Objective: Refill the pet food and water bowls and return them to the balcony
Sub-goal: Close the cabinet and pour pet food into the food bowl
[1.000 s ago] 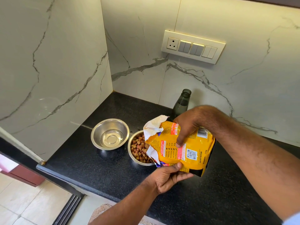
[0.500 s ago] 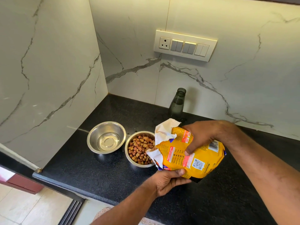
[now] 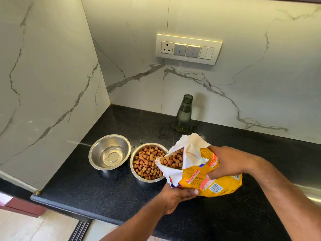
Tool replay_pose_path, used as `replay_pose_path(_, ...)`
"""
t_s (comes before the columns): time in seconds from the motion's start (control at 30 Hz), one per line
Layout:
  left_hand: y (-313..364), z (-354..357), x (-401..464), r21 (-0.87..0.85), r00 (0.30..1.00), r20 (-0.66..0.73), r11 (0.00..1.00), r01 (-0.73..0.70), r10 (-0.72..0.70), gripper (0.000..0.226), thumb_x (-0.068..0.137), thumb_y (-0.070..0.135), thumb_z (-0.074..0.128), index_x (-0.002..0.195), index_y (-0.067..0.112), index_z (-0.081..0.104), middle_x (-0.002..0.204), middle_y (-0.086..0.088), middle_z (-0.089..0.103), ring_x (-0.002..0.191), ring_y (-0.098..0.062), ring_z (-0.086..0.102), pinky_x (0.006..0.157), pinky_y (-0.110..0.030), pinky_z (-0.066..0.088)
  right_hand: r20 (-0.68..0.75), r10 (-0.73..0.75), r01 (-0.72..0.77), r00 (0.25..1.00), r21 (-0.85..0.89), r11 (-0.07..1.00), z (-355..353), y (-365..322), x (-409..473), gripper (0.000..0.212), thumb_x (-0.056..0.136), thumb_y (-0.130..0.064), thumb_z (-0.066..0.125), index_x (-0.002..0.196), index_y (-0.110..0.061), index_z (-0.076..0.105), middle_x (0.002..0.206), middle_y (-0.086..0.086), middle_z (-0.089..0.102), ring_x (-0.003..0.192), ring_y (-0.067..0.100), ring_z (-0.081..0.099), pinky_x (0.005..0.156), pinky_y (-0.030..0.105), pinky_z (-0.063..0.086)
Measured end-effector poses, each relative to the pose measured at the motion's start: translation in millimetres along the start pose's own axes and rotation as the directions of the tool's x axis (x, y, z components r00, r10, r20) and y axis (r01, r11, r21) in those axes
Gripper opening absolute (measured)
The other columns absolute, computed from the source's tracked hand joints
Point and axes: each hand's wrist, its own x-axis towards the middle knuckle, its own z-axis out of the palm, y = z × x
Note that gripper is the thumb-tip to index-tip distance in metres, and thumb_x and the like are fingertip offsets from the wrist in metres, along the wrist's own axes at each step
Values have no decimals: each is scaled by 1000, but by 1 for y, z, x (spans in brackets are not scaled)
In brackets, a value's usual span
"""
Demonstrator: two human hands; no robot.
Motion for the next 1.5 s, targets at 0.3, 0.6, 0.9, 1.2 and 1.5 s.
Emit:
replay_pose_path(0.3, 24, 0, 3, 372, 977, -122, 920, -120, 177, 86, 60, 18, 99, 124, 41, 47, 112, 25, 70, 109, 8, 63, 81, -17, 55, -183, 2, 63, 983, 352, 934, 40, 40, -20, 70, 68, -35, 95, 121, -50, 52, 117, -24, 69, 110, -8, 64, 89, 9, 49)
replay_pose_path(0.6, 66, 5, 31, 781, 967, 94, 585, -219, 236, 78, 73, 32, 91, 105, 83, 42, 110, 55, 52, 108, 30, 49, 76, 6, 41, -349, 138, 141, 927, 665, 733, 87, 69, -20, 87, 54, -43, 95, 132, -33, 57, 122, -23, 71, 118, -1, 65, 101, 25, 53)
replay_pose_path(0.9, 93, -4, 94, 920, 981, 177, 340, -195, 82, 74, 70, 34, 93, 128, 42, 47, 121, 30, 56, 110, 11, 57, 95, -14, 49, -388, 314, 108, 866, 760, 641, 119, 93, 6, 78, 62, -14, 98, 125, -36, 59, 114, -15, 73, 112, -1, 66, 87, 17, 56)
replay_pose_path(1.2, 104, -9, 146, 944, 983, 183, 286, -168, -26, 71, 71, 34, 92, 123, 52, 47, 122, 31, 58, 112, 11, 59, 93, -15, 50, -441, 357, 86, 824, 719, 689, 130, 110, 39, 79, 74, -12, 91, 142, -14, 51, 130, 1, 64, 122, 14, 61, 104, 33, 55)
replay_pose_path(1.5, 103, -14, 159, 945, 991, 127, 310, -108, -43, 83, 70, 27, 93, 139, 33, 47, 130, 16, 59, 125, -10, 58, 108, -40, 49, -468, 359, 98, 807, 706, 701, 134, 114, 52, 77, 75, -15, 91, 132, -36, 45, 120, -18, 61, 112, -2, 60, 85, 3, 47)
